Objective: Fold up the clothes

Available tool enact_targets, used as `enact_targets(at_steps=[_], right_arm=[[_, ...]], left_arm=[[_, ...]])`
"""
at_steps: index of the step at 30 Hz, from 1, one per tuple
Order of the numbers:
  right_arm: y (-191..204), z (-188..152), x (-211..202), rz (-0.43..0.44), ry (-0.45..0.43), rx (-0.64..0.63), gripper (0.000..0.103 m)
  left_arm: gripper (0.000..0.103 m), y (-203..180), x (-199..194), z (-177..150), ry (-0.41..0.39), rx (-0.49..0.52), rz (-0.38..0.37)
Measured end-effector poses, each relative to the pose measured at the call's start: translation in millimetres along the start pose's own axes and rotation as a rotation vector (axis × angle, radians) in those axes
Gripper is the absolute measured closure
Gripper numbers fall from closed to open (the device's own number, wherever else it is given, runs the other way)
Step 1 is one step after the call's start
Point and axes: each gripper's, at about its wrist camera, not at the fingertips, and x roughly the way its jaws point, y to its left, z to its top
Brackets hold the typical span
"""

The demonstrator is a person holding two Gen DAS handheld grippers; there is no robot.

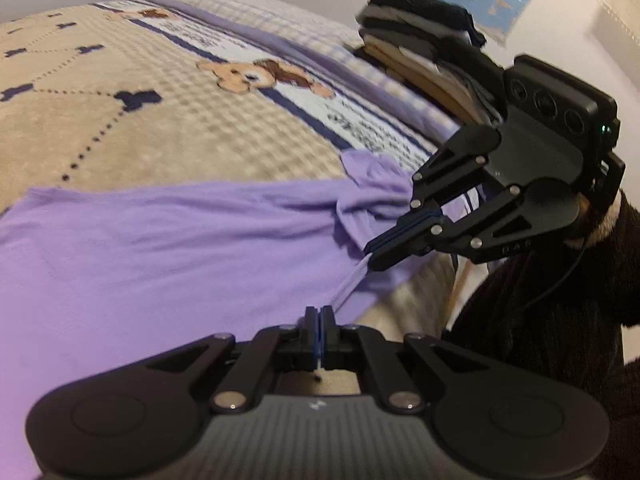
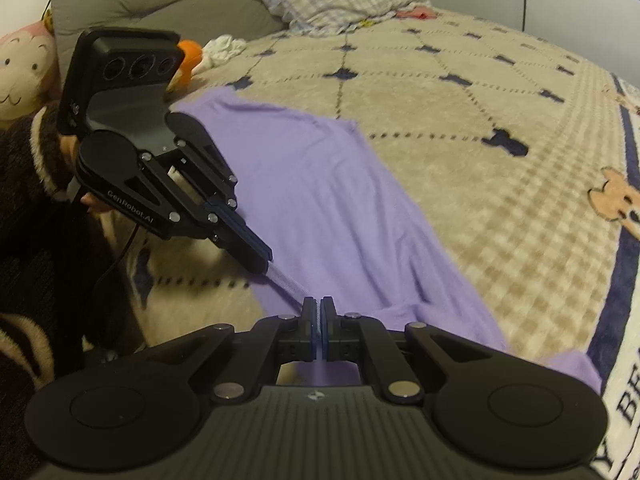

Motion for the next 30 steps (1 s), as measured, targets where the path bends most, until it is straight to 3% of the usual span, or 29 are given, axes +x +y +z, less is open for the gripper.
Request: enact_targets(at_steps=[8, 13, 20, 24, 26, 30], right_arm=[[4.3, -13.1, 11.0, 0.02, 0.077, 0.027, 0.098], [-18.1, -11.3, -16.4, 0.006, -0.018, 0.116, 0.096], [-67.6, -17.4, -34.8, -0.2, -0.05, 0.261, 0.089], [-90.6, -23.9, -31.5, -0.341, 0.0, 0.304, 0.081], [-97.6, -26.8, -28.7, -0.364, 0.018, 0.31, 0.076], [-104.6, -29.1, -22.5, -0.364, 0.035, 0.323, 0.074]], left_arm=[[0.101, 5.0, 6.1, -2.4, 0.039, -0.032, -0.026], [0.093, 4.6, 2.0, 9.5, -0.014, -0.048, -0.076], [0.088, -4.0, 23.5, 34.8, -0.036, -0.057, -0.134], [0.072, -8.8, 44.7, 46.1, -0.017, -0.062, -0.137], [0.071, -8.8, 53.0, 49.5, -0.004, -0.068, -0.136], [0.071, -9.0, 66.3, 55.0, 0.012, -0.075, -0.139]])
